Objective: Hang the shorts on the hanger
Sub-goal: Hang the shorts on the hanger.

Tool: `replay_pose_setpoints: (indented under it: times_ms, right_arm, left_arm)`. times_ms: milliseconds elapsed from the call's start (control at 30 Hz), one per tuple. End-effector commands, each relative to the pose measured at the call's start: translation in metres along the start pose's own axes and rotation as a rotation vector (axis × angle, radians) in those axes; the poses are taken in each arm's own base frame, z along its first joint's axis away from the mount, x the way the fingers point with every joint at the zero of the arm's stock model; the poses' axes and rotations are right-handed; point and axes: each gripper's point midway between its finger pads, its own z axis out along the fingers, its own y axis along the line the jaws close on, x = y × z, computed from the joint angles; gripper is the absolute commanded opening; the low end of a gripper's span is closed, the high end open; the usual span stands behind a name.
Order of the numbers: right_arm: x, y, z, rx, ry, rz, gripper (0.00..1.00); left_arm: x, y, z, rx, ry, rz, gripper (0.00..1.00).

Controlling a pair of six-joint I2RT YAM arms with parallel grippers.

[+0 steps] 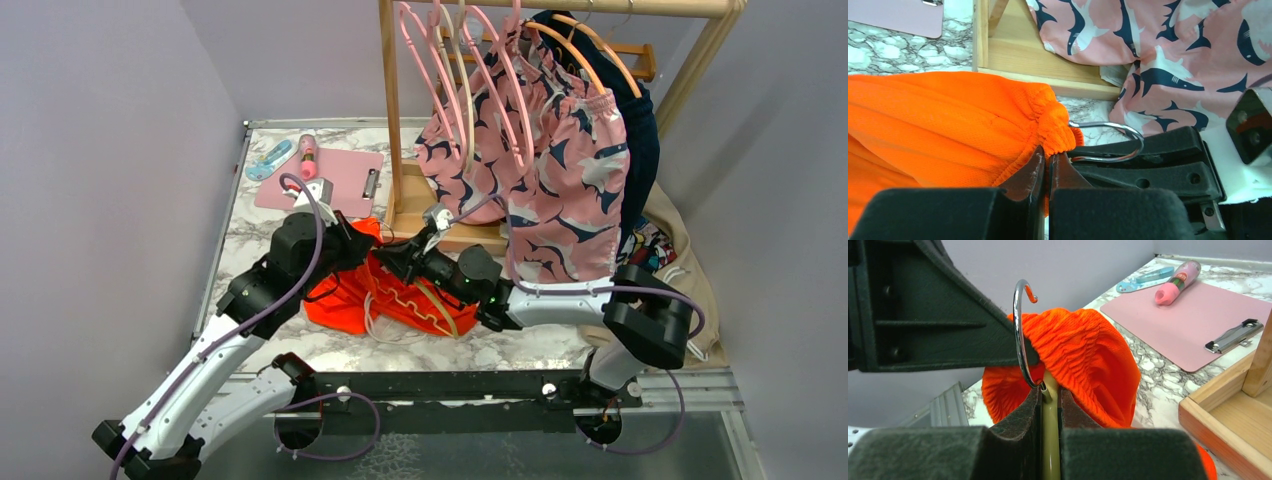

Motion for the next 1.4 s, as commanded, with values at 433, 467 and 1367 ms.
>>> replay_pose_setpoints:
  times_ms: [433,467,1367]
  right_arm:
    - [-0.061,0.005,0.022,0.034,-0.278,0.059,0.01]
    - [-0.065,0.009,0.021,0.015,-0.288,0.058,0.01]
    - [-0.149,0.076,-0.032,-0.294,-0.445,0.032,0.01]
  left_arm:
    - [0.008,-0.029,-0.017,0.184,0.03,-0.043,0.01]
    - [0.007,-0.03,-0.019,0.19,0.029,-0.042,0.09]
    - [-0.11,-0.091,-0.128,0.378,-0.283,0.097,0.99]
